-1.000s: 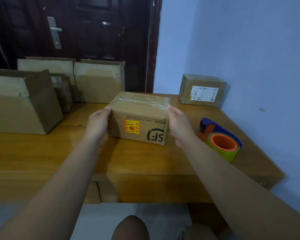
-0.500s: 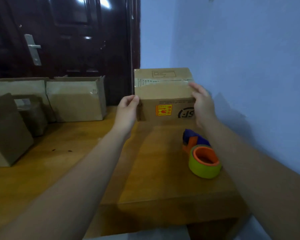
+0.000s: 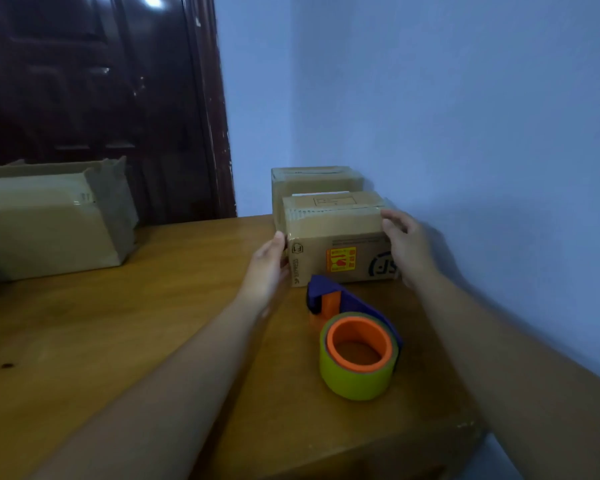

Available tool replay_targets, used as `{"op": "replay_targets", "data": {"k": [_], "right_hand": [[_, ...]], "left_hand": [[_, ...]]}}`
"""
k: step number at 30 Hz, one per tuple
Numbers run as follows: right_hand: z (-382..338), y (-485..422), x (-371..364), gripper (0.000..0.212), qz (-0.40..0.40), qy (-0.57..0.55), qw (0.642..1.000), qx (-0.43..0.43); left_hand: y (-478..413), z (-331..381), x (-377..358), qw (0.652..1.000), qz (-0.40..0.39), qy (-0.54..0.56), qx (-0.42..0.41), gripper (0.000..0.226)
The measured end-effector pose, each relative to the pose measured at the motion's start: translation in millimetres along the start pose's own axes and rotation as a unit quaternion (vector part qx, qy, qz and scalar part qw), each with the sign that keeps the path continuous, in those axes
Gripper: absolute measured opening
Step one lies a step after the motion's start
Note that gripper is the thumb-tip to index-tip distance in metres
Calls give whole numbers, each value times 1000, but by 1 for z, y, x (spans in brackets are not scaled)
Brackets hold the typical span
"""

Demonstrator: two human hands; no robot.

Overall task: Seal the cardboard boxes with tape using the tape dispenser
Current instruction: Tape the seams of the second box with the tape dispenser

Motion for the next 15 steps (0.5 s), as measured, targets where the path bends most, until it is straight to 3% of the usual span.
{"op": "replay_targets", "data": {"k": [4, 8, 15], "right_hand": [[8, -2, 5, 31, 32, 98, 994, 47], [-10, 8, 11, 31, 126, 257, 954, 88], [-14, 5, -9, 31, 71, 215, 974, 1]], "left_hand": [[-2, -12, -3, 1000, 1, -3, -10, 45], [-5, -20, -4, 999, 15, -35, -9, 49], [-8, -18, -14, 999, 24, -28, 30, 57]]}}
Point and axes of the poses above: each hand's wrist, its own y-axis away from the middle knuckle, its own x-axis out of the back of the hand, z = x × y, the point moved 8 cm from there along -y, towards the middle knuckle, and after that the axes turned 2 degrees about -z, right-handed, at the moved point
